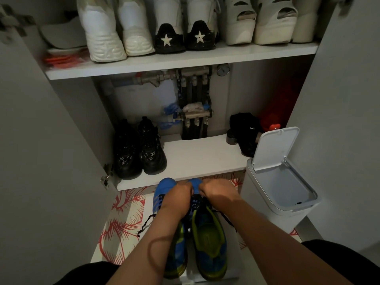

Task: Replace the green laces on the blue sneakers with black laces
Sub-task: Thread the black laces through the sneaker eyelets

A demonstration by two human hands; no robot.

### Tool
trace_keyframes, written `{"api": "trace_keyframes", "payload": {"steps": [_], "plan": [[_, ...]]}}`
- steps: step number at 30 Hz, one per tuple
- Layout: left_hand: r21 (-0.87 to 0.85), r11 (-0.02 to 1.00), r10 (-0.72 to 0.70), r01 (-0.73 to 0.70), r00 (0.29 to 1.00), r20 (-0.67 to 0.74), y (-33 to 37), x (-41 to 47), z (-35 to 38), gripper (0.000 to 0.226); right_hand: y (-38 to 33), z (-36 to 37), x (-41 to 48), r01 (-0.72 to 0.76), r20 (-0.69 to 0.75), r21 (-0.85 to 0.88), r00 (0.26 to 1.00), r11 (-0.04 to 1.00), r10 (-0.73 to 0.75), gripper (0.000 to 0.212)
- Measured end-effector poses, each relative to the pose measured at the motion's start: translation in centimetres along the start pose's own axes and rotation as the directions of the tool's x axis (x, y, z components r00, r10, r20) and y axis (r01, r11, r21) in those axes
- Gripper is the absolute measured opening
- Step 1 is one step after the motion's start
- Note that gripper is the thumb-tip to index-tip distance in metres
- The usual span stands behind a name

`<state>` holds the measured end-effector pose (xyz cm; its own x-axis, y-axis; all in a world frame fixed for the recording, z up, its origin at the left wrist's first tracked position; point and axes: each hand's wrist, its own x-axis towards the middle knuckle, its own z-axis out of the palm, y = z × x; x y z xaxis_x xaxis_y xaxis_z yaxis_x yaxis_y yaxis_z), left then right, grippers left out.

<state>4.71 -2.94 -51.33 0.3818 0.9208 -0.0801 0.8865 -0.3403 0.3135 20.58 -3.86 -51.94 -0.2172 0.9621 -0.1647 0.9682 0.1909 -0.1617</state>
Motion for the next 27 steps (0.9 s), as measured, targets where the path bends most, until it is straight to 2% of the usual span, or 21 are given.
{"api": "trace_keyframes", "payload": {"steps": [3, 5, 7, 10, 13, 16, 20, 23, 27], "plan": [[-0.024, 0.998, -0.057, 0.057, 0.998, 0.019, -0.3, 0.0, 0.1, 0.022, -0.3, 0.2, -0.3, -0.150, -0.005, 0.103, 0.988, 0.983, 0.151, 0.019], [-0.043, 0.996, -0.078, 0.079, 0.996, 0.034, -0.4, 0.0, 0.3, 0.027, -0.1, 0.2, -0.2, -0.194, 0.062, 0.183, 0.981, 0.964, 0.186, 0.017], [-0.044, 0.995, -0.084, 0.085, 0.996, 0.026, -0.3, -0.1, 0.3, 0.025, 0.0, -0.2, -0.6, -0.229, 0.068, 0.244, 0.973, 0.942, 0.219, 0.009], [-0.016, 0.996, -0.086, 0.086, 0.996, -0.030, -0.2, -0.4, 0.1, 0.014, 0.5, -0.4, -1.3, -0.213, -0.014, 0.287, 0.974, 0.934, 0.226, 0.011], [0.033, 0.996, -0.075, 0.080, 0.990, -0.123, -0.4, -1.0, -0.1, 0.016, 1.0, -0.3, -2.0, -0.113, -0.074, 0.265, 0.988, 0.958, 0.137, 0.018], [0.082, 0.996, -0.033, 0.042, 0.995, -0.098, -0.6, -1.6, -0.5, 0.021, 1.3, -0.3, -2.1, -0.009, -0.074, 0.170, 0.997, 0.985, 0.022, 0.029], [0.083, 0.996, -0.005, 0.011, 0.997, -0.073, -0.9, -1.9, -0.6, 0.020, 1.1, -0.4, -2.1, 0.037, -0.079, 0.094, 0.996, 0.995, -0.030, 0.023], [0.076, 0.997, -0.006, 0.011, 0.997, -0.075, -0.5, -2.1, -0.6, 0.016, 0.6, -0.4, -2.3, 0.012, -0.084, 0.105, 0.996, 0.994, -0.003, 0.015], [0.119, 0.993, -0.014, 0.026, 0.994, -0.105, -0.1, -2.1, -0.2, 0.012, 0.3, 0.0, -2.6, -0.144, -0.103, 0.246, 0.979, 0.958, 0.174, 0.015]]}}
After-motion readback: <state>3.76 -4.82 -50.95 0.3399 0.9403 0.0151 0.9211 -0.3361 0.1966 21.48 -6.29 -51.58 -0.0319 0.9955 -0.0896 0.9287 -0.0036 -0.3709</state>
